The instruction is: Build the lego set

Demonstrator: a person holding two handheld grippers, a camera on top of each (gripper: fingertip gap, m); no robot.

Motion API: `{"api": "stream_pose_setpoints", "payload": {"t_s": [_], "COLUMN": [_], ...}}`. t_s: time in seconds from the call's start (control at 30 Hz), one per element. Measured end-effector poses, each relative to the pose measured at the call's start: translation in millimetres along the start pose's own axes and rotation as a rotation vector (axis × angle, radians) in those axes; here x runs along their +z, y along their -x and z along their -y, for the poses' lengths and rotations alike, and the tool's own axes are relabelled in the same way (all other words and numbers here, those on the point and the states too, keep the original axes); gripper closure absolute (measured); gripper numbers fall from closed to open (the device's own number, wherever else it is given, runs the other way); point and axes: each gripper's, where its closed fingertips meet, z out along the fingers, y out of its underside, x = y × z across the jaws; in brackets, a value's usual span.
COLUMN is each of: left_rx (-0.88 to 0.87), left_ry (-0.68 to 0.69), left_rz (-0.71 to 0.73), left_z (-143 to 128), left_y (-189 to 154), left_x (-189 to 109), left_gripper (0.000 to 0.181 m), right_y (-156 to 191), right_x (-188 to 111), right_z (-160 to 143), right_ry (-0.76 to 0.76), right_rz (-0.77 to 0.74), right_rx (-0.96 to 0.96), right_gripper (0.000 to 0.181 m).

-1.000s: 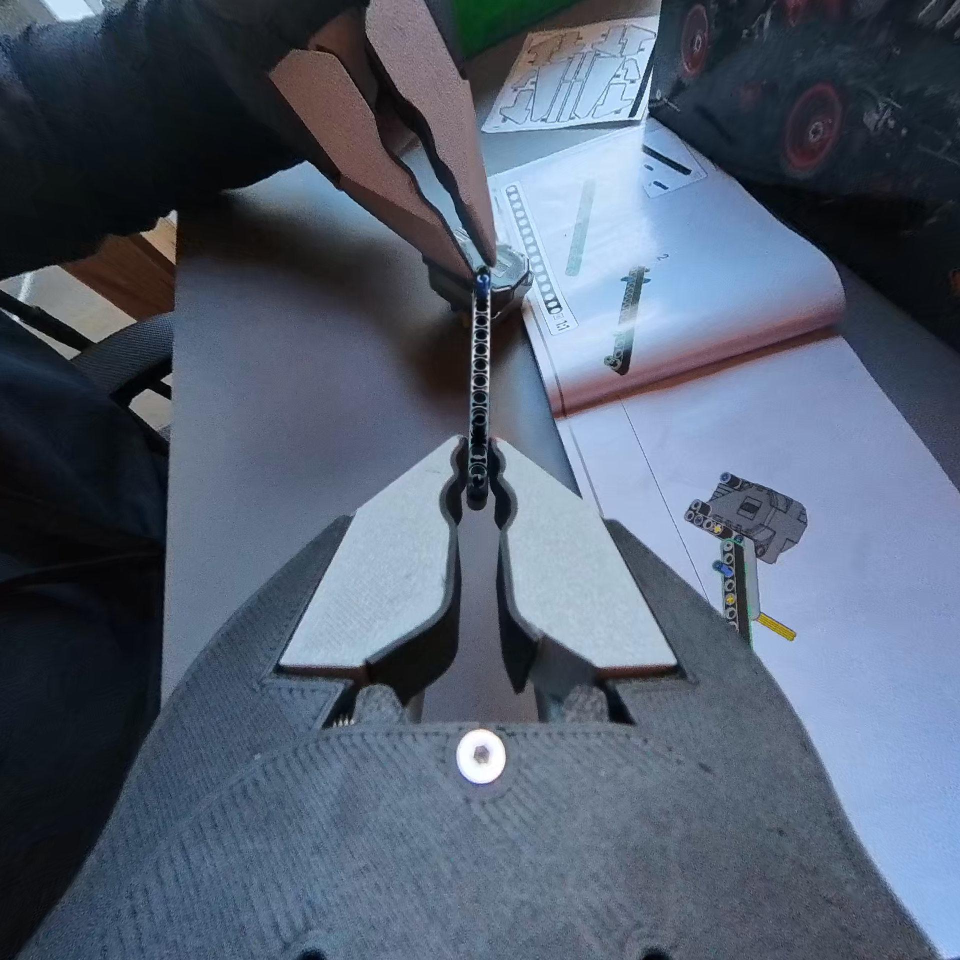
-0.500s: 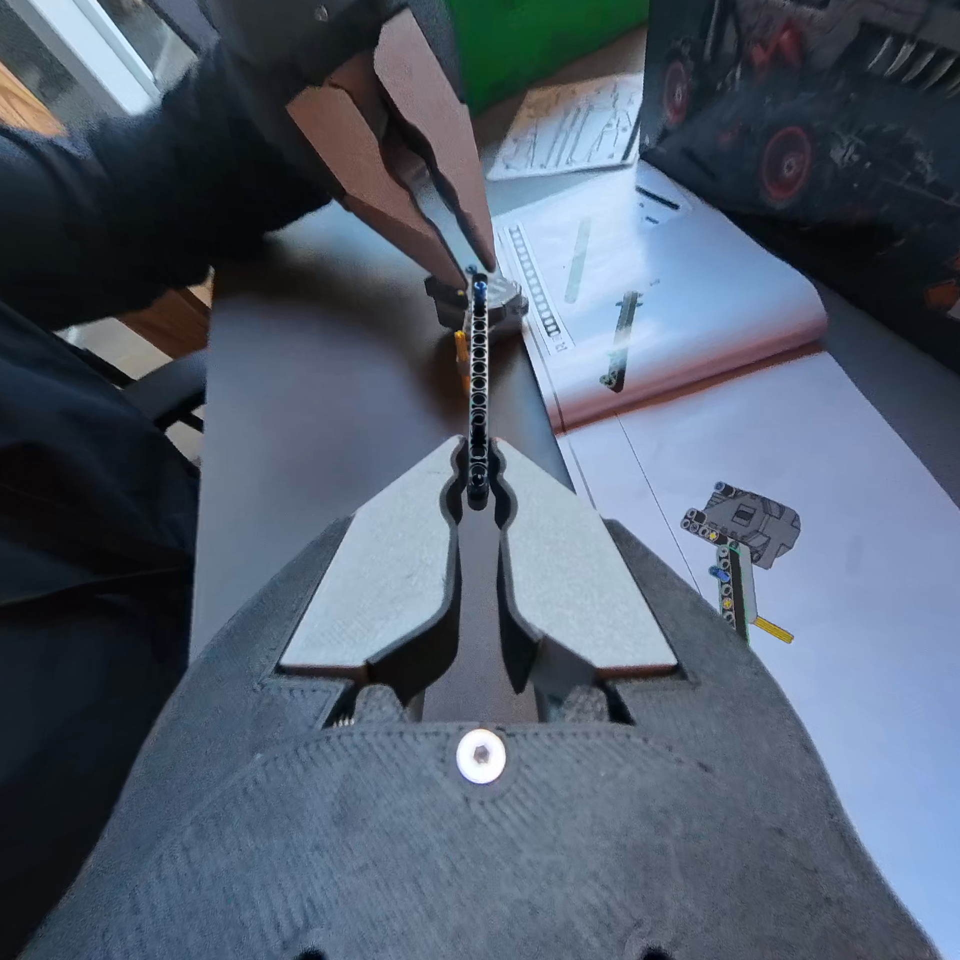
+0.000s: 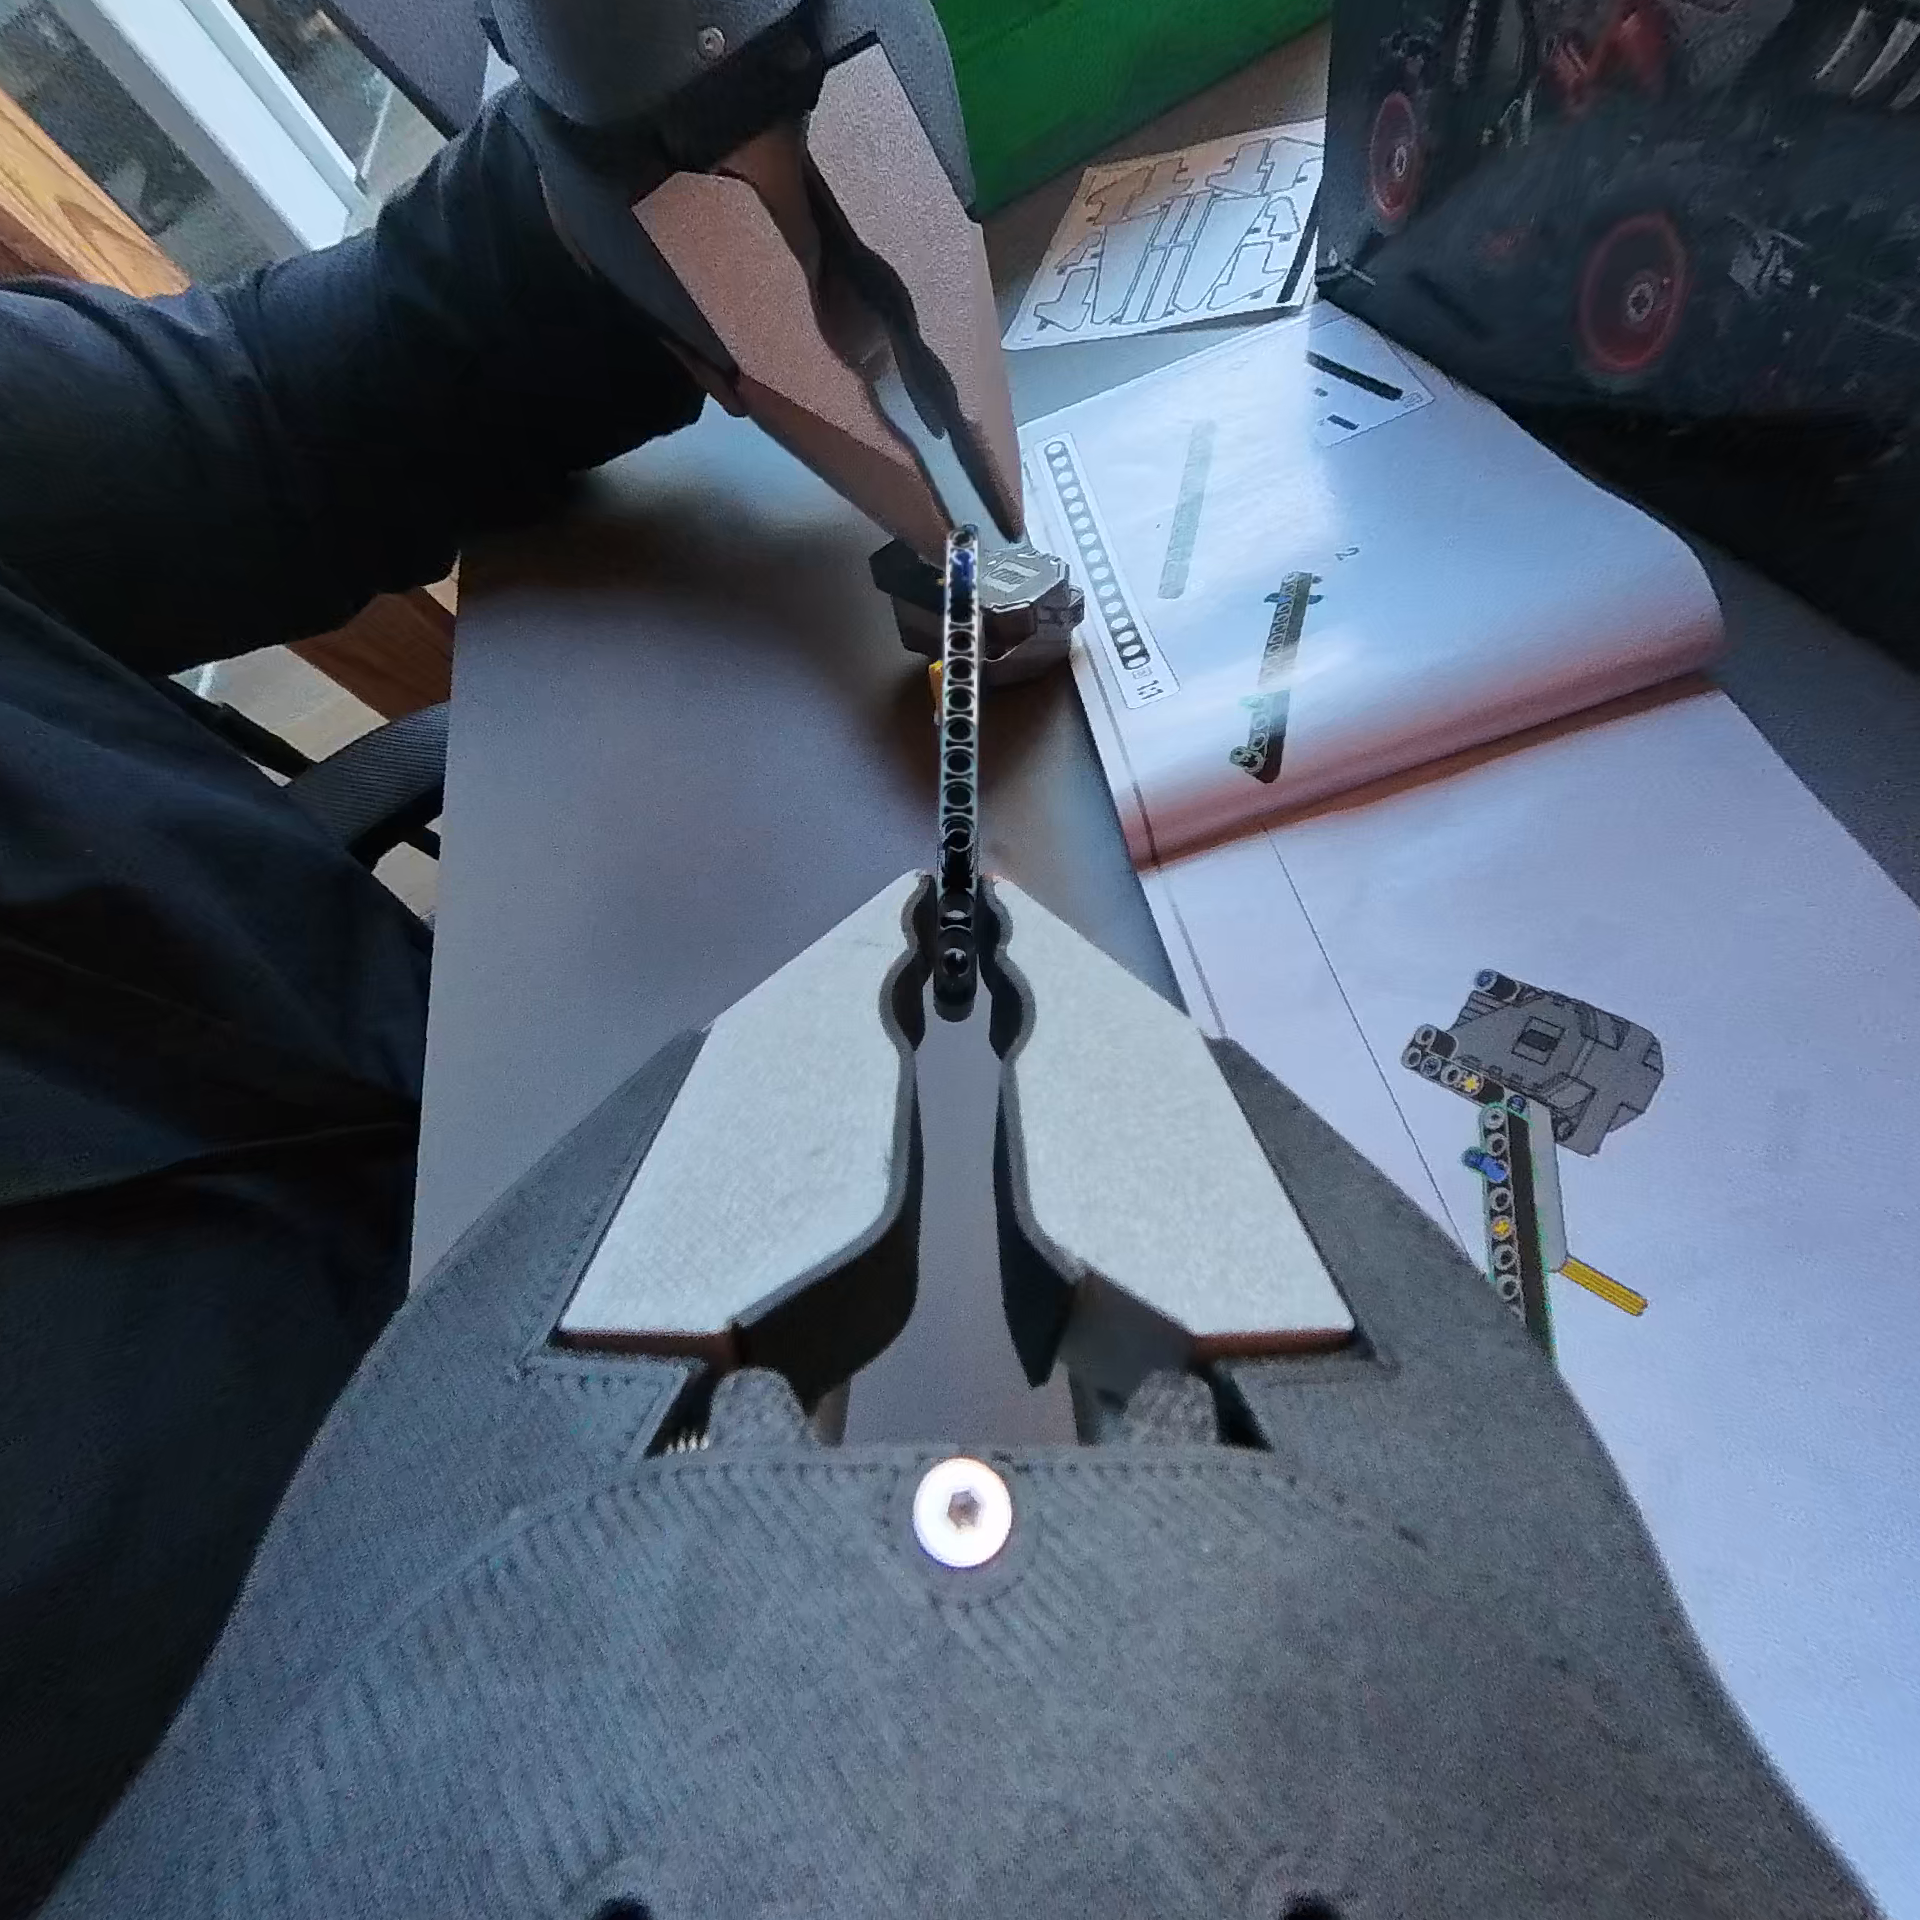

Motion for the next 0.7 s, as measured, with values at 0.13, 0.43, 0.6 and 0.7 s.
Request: {"api": "stream_pose_setpoints", "payload": {"t_s": [0.13,0.43,0.6,0.7], "left_rx": [-0.010,0.024,0.013,0.007], "left_ry": [-0.016,0.010,0.018,0.022], "left_rz": [-0.038,-0.041,-0.049,-0.044], "left_z": [3.4,-1.8,-3.9,-4.9], "left_y": [-6.1,-9.1,-9.2,-7.7], "left_x": [-0.6,6.5,11.5,12.7], "left_gripper": [0.170,0.175,0.175,0.176], "right_y": [1.3,-0.3,-0.9,-0.1], "right_x": [2.7,3.5,4.7,6.1], "right_z": [-2.2,-7.3,-15.0,-15.9], "right_ry": [0.014,0.046,0.095,0.102], "right_rz": [0.003,-0.016,-0.028,-0.031], "right_rx": [-0.005,-0.023,-0.043,-0.056], "right_gripper": [0.176,0.176,0.176,0.175]}}
